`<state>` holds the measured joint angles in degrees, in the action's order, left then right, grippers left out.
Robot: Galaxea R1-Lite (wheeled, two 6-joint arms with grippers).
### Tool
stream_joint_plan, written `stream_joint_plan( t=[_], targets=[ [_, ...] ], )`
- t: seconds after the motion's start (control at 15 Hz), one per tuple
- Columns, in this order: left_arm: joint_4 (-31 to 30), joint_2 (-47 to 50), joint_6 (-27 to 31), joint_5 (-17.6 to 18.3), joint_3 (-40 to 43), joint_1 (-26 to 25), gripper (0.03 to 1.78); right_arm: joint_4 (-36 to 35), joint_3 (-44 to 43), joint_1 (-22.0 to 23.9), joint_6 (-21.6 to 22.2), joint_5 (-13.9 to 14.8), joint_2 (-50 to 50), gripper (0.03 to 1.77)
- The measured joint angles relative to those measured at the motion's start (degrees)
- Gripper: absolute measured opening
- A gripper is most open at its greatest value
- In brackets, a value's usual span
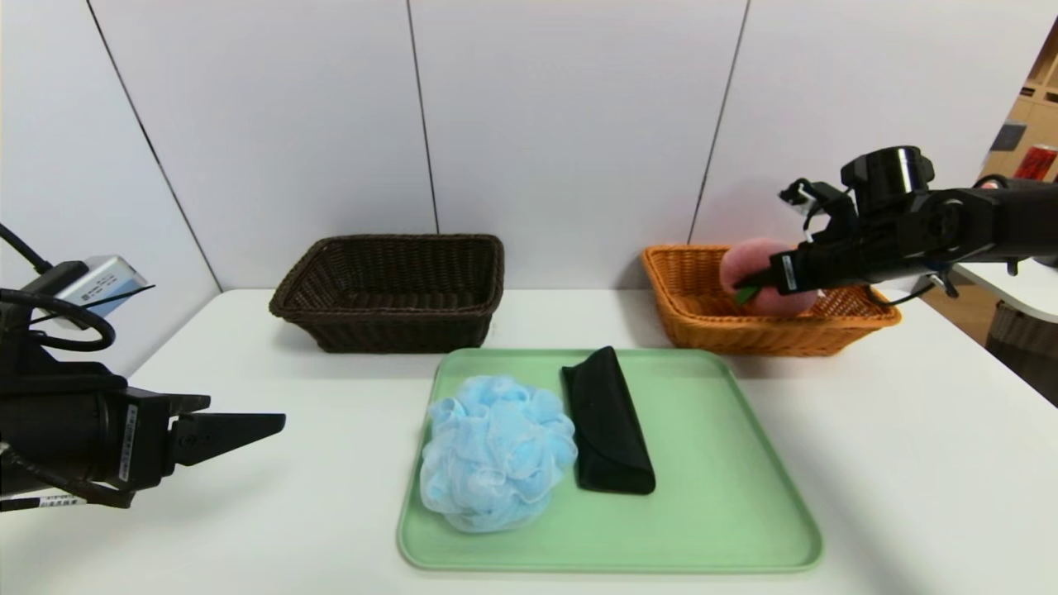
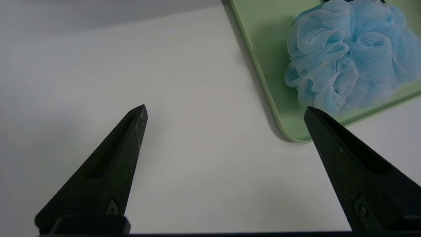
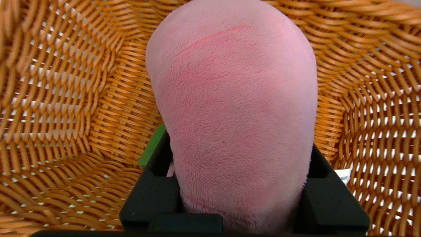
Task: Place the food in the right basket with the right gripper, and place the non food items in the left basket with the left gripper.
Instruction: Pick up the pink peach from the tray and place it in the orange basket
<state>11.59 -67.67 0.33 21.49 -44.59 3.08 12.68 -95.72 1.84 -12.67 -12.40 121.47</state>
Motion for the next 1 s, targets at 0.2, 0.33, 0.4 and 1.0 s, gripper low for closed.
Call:
stream_joint_plan(
  t=[0.2, 0.33, 0.4, 1.0],
  targets=[
    [0.0, 0.0, 0.1, 0.0, 0.0, 0.0, 1.69, 0.0, -0.3, -0.1, -0.1, 0.0, 0.6, 0.79],
    [-0.1, 0.0, 0.1, 0.0, -0.1, 0.0, 1.69, 0.0, -0.4, -0.1, 0.0, 0.0, 0.8, 0.79],
    [-0.1, 0.0, 0.1, 0.0, -0.2, 0.0, 1.69, 0.0, -0.5, -0.1, 0.2, -0.1, 0.7, 0.79],
    [-0.1, -0.1, -0.1, -0.1, -0.2, 0.0, 1.69, 0.5, -1.0, -0.3, 0.3, -0.3, 0.2, 1.35]
  ],
)
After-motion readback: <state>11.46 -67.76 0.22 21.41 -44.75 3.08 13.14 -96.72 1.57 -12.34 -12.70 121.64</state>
